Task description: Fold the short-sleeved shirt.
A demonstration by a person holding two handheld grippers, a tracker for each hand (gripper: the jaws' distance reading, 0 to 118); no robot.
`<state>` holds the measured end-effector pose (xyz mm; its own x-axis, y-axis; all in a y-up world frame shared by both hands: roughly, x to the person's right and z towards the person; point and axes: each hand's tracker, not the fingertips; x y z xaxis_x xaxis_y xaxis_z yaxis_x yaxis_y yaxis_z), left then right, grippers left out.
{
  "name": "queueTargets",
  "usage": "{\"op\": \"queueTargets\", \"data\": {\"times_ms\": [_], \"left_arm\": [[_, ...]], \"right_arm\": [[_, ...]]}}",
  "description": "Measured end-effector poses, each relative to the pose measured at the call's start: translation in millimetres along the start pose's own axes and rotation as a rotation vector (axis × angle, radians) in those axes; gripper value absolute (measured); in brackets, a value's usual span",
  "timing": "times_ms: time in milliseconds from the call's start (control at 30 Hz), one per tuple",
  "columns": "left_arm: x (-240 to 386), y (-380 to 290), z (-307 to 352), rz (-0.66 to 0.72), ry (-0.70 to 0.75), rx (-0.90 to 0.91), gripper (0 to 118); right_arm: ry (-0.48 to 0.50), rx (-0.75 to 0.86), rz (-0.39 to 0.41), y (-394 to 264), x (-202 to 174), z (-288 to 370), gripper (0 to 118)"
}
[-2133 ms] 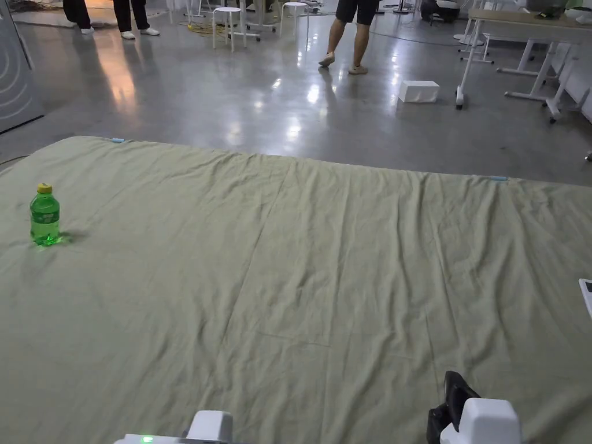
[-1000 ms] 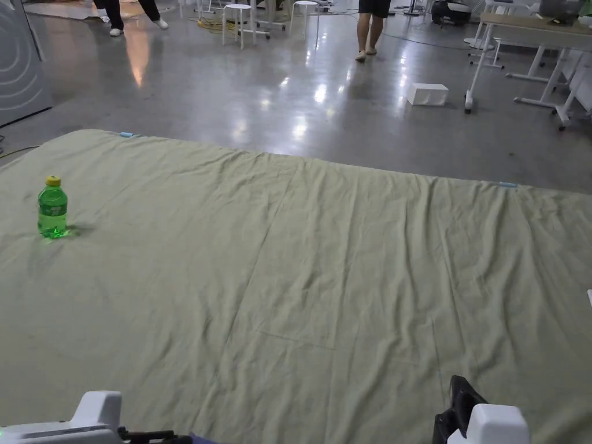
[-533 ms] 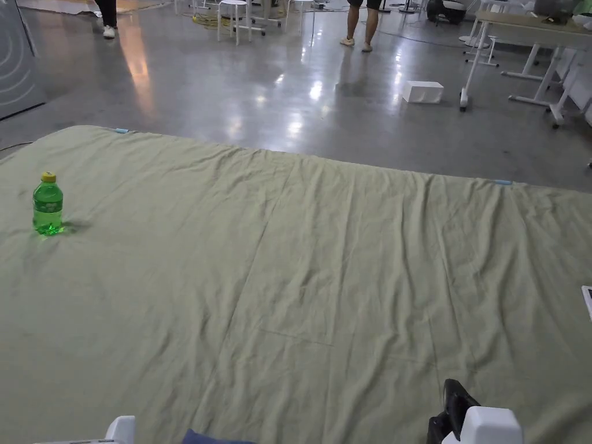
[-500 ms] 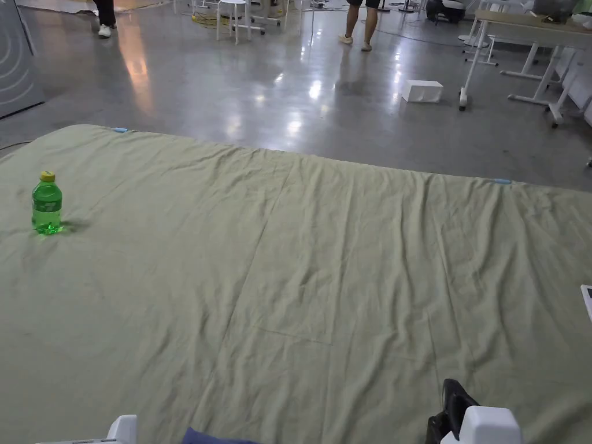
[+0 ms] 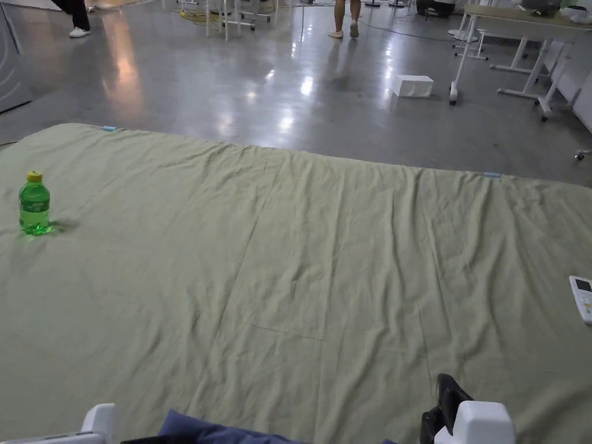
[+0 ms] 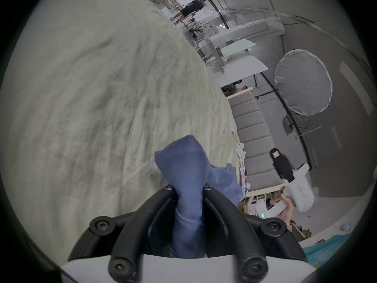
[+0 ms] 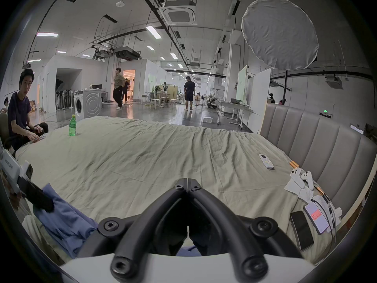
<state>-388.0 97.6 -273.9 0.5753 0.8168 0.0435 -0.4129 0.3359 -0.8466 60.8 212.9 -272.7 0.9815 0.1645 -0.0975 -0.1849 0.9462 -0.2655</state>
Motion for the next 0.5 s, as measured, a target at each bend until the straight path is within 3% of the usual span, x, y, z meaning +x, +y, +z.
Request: {"op": "queueTargets", "data": {"times_ms": [167, 300, 500], "left_arm": [[32, 17, 44, -0.071, 0.103, 0.039, 15], [63, 30, 77, -0.117, 0.278, 0.058, 15], [93, 39, 85, -0.115, 0.417, 0.048, 15]], "right_arm": [[-0.003, 0.001, 0.001, -1, 4, 1, 0], [-0.001, 0.004, 0.006, 0, 5, 1, 0], [0.004, 0.010, -0.008, -1, 3, -1, 0]]}}
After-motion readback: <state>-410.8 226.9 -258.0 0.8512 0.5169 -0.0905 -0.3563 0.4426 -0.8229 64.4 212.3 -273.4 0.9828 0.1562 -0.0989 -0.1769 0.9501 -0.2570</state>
